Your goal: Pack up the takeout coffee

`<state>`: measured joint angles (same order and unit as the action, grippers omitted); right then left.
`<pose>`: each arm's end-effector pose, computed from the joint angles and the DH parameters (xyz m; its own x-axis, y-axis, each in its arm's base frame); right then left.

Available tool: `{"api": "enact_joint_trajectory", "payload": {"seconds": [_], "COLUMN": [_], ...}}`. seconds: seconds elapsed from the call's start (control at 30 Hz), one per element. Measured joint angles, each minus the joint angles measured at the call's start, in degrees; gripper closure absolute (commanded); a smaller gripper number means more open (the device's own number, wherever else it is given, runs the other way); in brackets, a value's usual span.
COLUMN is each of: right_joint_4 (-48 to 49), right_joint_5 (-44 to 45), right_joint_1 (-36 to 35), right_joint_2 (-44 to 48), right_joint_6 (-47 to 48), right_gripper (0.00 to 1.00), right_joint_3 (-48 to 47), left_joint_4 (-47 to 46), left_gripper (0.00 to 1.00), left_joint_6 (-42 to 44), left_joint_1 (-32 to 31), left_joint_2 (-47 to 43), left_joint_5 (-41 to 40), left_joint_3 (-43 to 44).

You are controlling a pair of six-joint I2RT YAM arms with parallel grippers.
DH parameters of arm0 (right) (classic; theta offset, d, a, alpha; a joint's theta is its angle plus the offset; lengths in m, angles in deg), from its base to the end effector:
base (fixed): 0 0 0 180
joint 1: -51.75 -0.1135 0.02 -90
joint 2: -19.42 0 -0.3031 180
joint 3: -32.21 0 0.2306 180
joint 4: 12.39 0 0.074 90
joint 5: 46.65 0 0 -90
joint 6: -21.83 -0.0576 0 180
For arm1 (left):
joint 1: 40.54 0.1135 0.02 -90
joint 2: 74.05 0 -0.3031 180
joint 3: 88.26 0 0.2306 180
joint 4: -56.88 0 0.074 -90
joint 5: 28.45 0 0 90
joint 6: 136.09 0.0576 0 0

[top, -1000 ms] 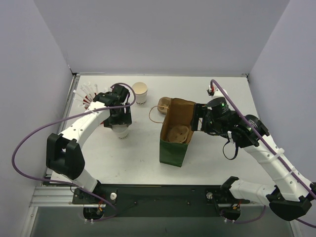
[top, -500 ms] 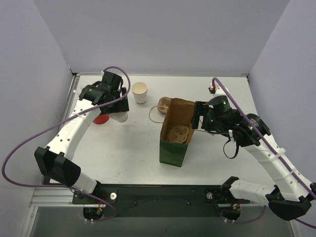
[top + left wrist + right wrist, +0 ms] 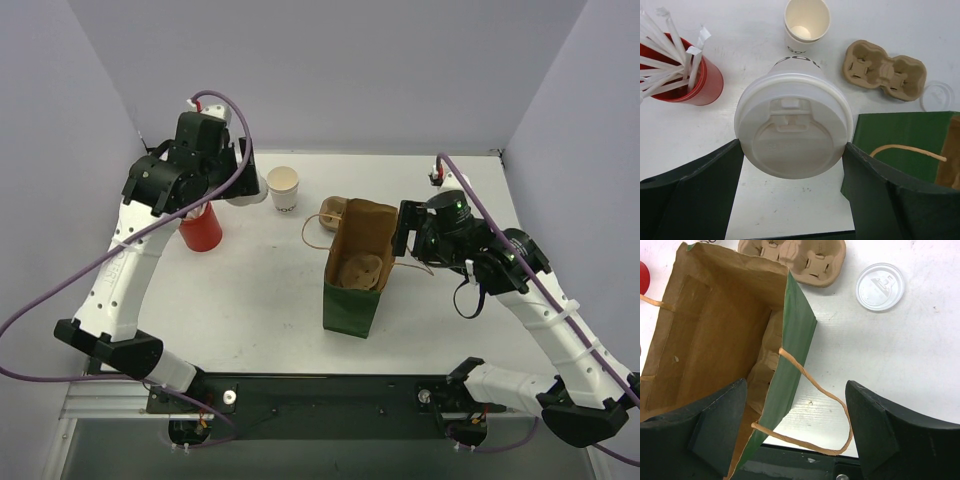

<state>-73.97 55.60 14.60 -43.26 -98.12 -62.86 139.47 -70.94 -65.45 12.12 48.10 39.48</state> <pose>0.1583 0.1046 0.4428 -0.5577 0.1895 -0.8081 -0.1893 0.9189 0.3462 0.2509 -0.1017 0.4836 -0.6454 -0.1509 -0.7488 -0.0229 0.9837 -0.1785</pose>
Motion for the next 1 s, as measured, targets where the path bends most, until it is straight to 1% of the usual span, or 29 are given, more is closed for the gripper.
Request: {"api": "enact_joint_trajectory", "payload": {"seconds": [0.43,0.63,0.67,0.73,0.87,1.0], "right_joint_4": [0.35,3.04,3.50,4.44,6.34,7.48], "right_joint_5": [4.28,5.31,5.35,5.22,3.54,0.24], "right_joint_1": [0.44,1.14,1.25,1.88,4.31,6.10], "right_joint_2": [1.27,3.54,3.54,2.93,-0.57,-4.94], "right_joint_6": [-1.62,-2.82,-2.91,-2.93,-2.67,-2.54], "right_gripper": [0.27,0.33,0.35,0.37,0.38,0.43], "right_joint_3": [-0.33,-0.31,-0.31,-0.33,-0.72,-0.81], "left_joint_4": [-0.09,-0.26,-0.42,-0.39,-0.35,-0.26], "left_gripper": [0.67,0.67,0.67,0.67,0.67,0.67], "left_joint_6": [2.95,4.07,4.15,4.26,4.33,4.37], "left_joint_1": [-10.16,-13.35,-13.84,-14.95,-17.90,-21.07], "left_joint_2": [-1.20,-1.36,-1.49,-1.57,-1.40,-0.39], "left_joint_5": [5.44,9.07,9.99,11.58,13.79,14.47], "left_joint_3": [6.32,10.62,10.75,10.93,10.99,11.56]}}
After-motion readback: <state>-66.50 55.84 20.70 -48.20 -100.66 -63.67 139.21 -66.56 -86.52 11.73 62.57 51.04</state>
